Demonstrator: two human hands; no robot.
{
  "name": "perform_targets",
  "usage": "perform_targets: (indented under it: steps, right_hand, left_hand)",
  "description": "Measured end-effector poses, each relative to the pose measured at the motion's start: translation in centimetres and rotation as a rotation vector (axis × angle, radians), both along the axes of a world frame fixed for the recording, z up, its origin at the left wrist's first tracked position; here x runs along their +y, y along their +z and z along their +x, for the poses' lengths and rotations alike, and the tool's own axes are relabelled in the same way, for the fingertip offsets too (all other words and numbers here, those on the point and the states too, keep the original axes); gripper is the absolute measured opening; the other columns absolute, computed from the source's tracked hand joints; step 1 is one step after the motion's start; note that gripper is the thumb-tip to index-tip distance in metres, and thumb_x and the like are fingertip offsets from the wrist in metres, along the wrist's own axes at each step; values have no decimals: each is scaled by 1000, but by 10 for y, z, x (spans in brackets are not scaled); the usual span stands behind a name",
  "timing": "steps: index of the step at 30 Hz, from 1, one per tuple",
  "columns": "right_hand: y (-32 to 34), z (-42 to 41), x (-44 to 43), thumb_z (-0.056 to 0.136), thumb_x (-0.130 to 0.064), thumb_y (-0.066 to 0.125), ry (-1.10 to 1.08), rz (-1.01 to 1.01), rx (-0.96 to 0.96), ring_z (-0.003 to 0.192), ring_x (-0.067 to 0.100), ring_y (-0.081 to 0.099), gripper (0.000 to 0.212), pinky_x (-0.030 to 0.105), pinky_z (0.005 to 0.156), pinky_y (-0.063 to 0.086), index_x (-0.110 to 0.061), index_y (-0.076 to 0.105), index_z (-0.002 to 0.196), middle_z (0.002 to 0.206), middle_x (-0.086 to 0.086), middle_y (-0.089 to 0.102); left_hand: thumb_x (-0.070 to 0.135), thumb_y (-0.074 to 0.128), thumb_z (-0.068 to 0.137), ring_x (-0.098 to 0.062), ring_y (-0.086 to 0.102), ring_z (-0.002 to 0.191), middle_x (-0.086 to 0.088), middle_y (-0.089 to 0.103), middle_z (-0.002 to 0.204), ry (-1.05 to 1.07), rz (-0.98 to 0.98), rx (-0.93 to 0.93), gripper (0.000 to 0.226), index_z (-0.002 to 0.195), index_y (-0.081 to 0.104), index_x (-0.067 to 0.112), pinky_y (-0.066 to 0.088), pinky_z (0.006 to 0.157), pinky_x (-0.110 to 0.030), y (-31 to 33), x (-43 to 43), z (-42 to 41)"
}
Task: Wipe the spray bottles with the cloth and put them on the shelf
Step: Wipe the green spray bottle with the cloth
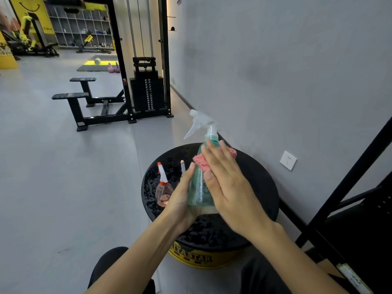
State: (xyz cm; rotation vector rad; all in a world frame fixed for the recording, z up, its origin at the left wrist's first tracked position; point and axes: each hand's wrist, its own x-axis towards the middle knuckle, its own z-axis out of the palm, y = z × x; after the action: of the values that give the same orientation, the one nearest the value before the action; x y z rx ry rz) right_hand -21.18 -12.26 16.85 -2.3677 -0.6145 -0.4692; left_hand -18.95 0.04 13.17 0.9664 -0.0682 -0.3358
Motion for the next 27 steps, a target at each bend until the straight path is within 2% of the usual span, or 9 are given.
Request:
perform_targets:
  steps: [3, 6, 10, 14, 16, 20, 22, 24, 27]
  right_hand:
    - [10, 19, -3, 105, -39, 21, -53, 6, 32, 146, -3, -8, 51, 44, 123, 5, -28, 16, 154, 161, -17, 7]
    - [10, 25, -2, 104, -39, 20, -66, 27, 41, 146, -3, -6, 52, 46, 122, 5, -27, 17, 154, 161, -16, 9]
    - [-1, 4, 4, 104, -38, 21, 0, 47, 56, 145, -5, -9, 52, 36, 123, 6, -28, 14, 154, 161, -18, 6]
    - [-16, -21, 8, 104, -34, 22, 21, -8, 14, 147, 0, -10, 52, 37, 123, 7, -28, 12, 154, 161, -19, 3]
    - [-18, -23, 8, 104, -34, 21, 21, -27, 9, 147, 1, -10, 52, 38, 123, 7, -28, 11, 154, 161, -18, 3]
    - [-4, -5, 4, 106, -36, 21, -3, -8, 17, 146, -3, -12, 50, 31, 123, 2, -27, 12, 154, 161, -18, 3]
    - [6, 10, 0, 105, -38, 21, -29, 37, 56, 145, -5, -10, 51, 30, 123, 2, -27, 14, 154, 161, -18, 5]
    - [12, 22, -2, 104, -38, 24, -41, 76, 77, 146, -5, -7, 52, 30, 123, 5, -25, 16, 154, 161, -16, 7]
    - [11, 21, -2, 104, -38, 23, -40, 65, 86, 145, -6, -8, 53, 30, 123, 5, -26, 14, 154, 161, -17, 6]
  left_hand:
    - [55, 41, 94, -27, 72, 86, -8, 73, 96, -35, -1, 21, 47, 94, 77, 25, 61, 68, -50, -1, -3, -2]
    - [54, 40, 95, -26, 72, 84, -7, 74, 96, -19, -3, 21, 47, 92, 78, 26, 59, 70, -52, -1, -4, -2]
    - [55, 37, 95, -19, 72, 82, -4, 74, 96, -3, -13, 29, 49, 103, 74, 24, 58, 58, -36, 1, 2, 1]
    - [62, 43, 87, -21, 69, 103, -7, 72, 113, 25, 34, 29, 56, 115, 69, 21, 56, 76, -35, 2, 5, 3]
    - [63, 46, 81, -21, 68, 107, -7, 71, 116, 22, 62, 10, 60, 118, 67, 21, 55, 78, -34, 2, 4, 3]
    - [57, 45, 84, -16, 72, 87, -1, 75, 98, -13, 49, -44, 49, 114, 66, 24, 58, 60, -36, 1, 1, -1]
    - [56, 46, 85, -21, 73, 84, -4, 75, 94, -44, 38, -31, 44, 105, 71, 25, 61, 63, -45, 0, -3, -4]
    - [55, 44, 89, -25, 73, 83, -6, 75, 94, -62, 22, -8, 42, 94, 76, 27, 61, 66, -47, -1, -5, -4]
    - [54, 43, 90, -26, 73, 84, -7, 74, 94, -54, 9, 1, 43, 99, 74, 25, 61, 64, -46, -3, -5, -3]
